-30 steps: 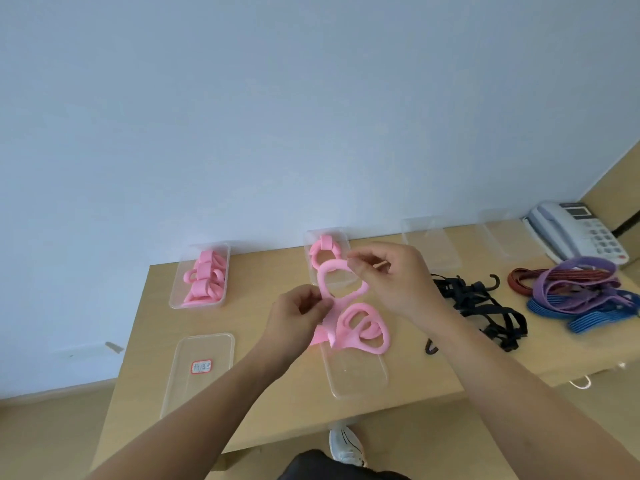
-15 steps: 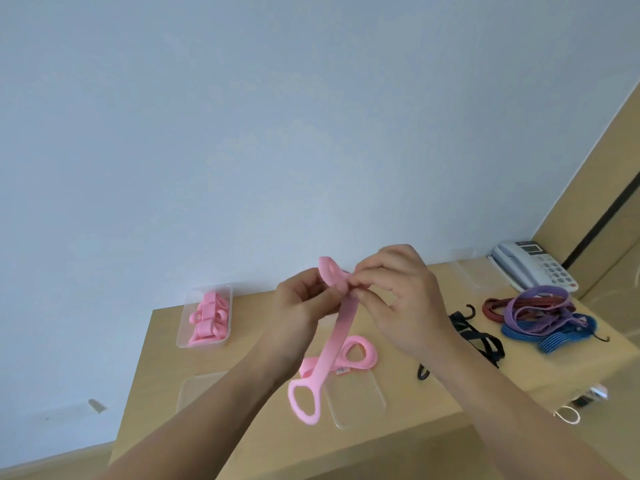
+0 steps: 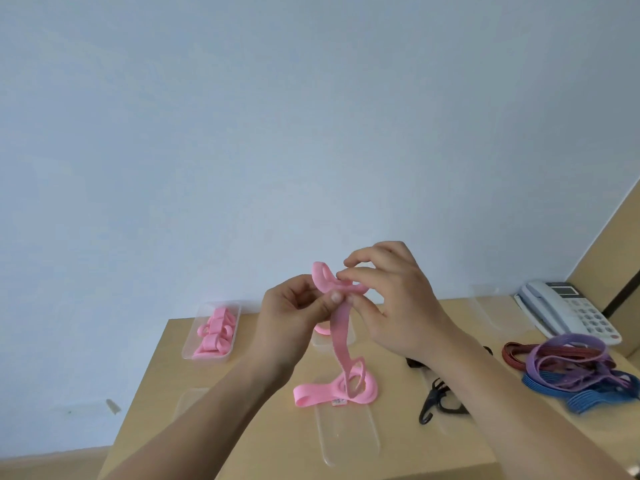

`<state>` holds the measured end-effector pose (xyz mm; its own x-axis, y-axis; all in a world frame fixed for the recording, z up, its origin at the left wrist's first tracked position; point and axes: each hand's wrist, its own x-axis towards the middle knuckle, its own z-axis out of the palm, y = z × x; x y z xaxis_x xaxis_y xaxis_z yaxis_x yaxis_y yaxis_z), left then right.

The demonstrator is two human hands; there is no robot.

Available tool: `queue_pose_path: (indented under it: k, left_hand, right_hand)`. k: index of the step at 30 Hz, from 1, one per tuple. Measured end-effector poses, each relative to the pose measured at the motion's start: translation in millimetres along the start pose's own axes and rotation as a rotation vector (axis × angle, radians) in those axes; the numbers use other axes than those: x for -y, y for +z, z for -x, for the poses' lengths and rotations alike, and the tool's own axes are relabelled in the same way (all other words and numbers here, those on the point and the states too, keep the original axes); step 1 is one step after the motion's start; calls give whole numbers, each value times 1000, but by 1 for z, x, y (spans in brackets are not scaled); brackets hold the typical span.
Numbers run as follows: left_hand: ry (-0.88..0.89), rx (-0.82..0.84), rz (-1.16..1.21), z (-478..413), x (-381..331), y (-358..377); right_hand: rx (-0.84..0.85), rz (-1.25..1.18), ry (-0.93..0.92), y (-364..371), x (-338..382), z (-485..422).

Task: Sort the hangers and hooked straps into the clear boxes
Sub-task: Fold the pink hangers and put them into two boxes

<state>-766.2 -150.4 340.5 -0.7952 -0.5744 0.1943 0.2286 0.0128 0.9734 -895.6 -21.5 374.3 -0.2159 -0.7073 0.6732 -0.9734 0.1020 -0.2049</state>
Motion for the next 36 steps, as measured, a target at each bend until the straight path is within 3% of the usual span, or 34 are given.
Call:
queue_pose_path:
  k: [10, 20, 28, 36]
  left_hand:
    - [-94, -98, 8, -14, 3, 18]
    - [-236, -12, 45, -27, 0, 28]
    - [-204, 39, 171, -35, 4, 34]
    - [-157, 14, 81, -41, 9, 34]
  right_hand:
    - [24, -99, 54, -5, -20, -7]
    - [-104, 16, 2, 8, -36, -7]
    - [1, -44, -24, 7, -47, -1]
    - [75, -155, 26, 1, -50, 2]
